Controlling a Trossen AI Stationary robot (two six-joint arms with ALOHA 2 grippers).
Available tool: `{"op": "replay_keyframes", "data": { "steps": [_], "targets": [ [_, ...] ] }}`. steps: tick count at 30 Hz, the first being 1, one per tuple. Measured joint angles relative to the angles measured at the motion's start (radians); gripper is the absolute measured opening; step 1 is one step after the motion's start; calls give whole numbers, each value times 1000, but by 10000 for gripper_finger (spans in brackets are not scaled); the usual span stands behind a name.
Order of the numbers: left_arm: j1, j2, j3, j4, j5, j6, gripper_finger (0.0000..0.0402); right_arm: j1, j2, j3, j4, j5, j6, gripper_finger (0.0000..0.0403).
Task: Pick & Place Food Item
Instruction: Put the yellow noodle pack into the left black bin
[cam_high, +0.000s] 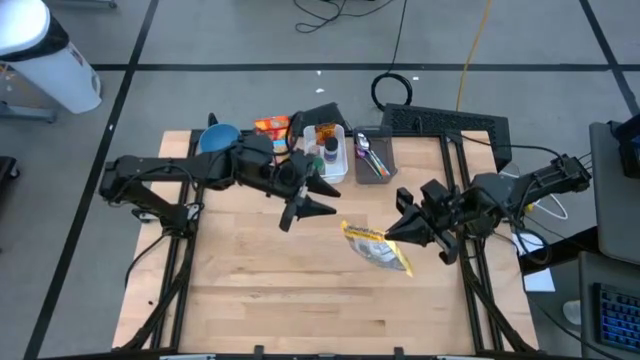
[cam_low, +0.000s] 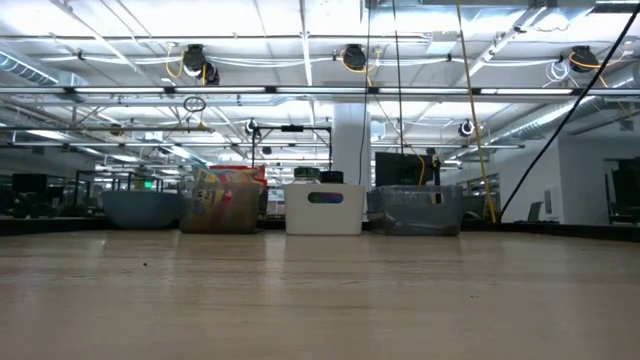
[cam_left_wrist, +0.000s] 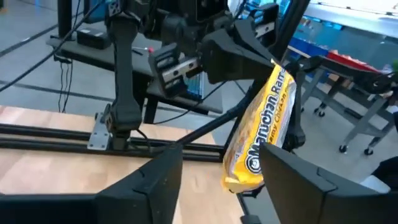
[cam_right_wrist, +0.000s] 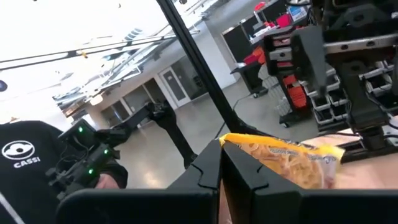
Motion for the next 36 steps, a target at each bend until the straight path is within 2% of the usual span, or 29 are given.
{"op": "replay_keyframes", "data": {
  "steps": [4,9,26,36],
  "targets": [
    [1,10,0,3,40,0,238,0,0,0,30,-24,-1,0],
    [0,35,0,53,102,-4,238,0,3,0,53,-27,-11,0],
    [-4,99,0,122,182,-8,169,0,3,0,61,-48,-26,0],
    [-11,105,-1,121,188,-1,153,-26,3,0,78,-74,-26,0]
  ]
}}
